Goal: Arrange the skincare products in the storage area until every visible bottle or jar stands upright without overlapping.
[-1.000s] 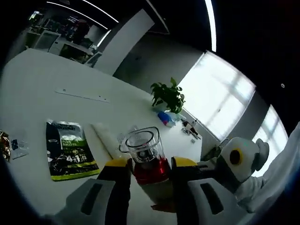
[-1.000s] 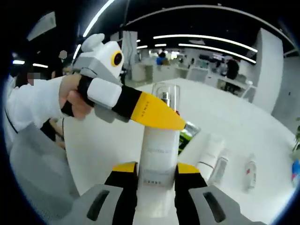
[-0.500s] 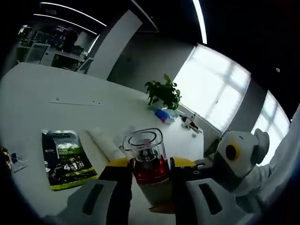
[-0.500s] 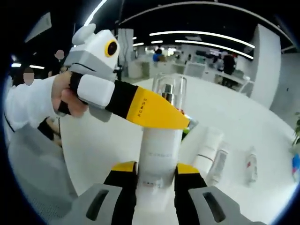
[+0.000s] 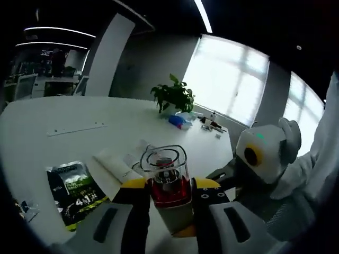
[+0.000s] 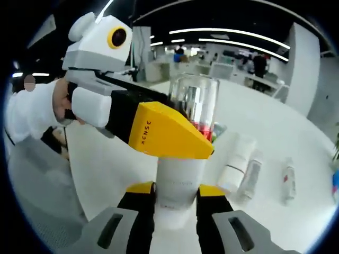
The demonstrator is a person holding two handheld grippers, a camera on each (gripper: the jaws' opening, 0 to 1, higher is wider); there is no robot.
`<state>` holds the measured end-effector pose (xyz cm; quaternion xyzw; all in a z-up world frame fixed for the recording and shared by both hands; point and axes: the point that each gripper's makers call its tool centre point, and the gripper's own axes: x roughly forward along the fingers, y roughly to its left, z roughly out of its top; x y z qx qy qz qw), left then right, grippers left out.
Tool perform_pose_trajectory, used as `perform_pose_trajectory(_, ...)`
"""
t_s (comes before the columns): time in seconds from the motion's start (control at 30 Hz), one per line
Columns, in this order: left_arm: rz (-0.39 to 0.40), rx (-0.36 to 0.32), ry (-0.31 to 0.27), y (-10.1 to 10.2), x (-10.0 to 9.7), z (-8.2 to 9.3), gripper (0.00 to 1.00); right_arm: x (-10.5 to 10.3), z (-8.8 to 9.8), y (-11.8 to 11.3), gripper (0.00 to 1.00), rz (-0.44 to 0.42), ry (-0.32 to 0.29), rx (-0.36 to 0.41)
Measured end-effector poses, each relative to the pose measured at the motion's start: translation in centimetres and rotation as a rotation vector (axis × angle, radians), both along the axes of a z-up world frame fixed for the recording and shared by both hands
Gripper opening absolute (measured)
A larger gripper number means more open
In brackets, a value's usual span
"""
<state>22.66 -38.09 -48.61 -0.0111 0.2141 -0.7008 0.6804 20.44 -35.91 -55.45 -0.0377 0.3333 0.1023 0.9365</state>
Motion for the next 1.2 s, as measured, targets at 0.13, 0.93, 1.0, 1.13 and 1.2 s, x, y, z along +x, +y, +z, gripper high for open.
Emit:
perform_pose_trajectory(0.13, -0.036, -0.001, -0.051, 0.1, -0.7, -0.1, 0.24, -0.2, -0.4, 0.1, 0.22, 0.007, 0.014, 0.000)
perform_pose_trajectory(0.93, -0.167, -0.001, -0.159, 0.5, -3.3, -0.1, 0.22, -0.9, -1.0, 0.4, 0.22, 0.092, 0.037, -0.045)
perform_pose_trajectory(1.0, -0.171, 0.005, -0.162, 0.4, -3.4, -0.2, 0.22, -1.1, -1.0, 0.5, 0.22, 0.131, 0.042, -0.110)
perform_pose_trajectory(1.13, -0.210, -0.002, -0.175, 0.6, -3.8, -0.2, 0.22, -1.3, -0.7, 0.8, 0.23, 0.153, 0.037, -0.088)
perform_pose_trajectory(1.2, -0.235, -0.002, -0.177, 0.8, -4.2, -0.1, 0.22, -1.5, -0.4, 1.0, 0.23, 0.188, 0.023, -0.092)
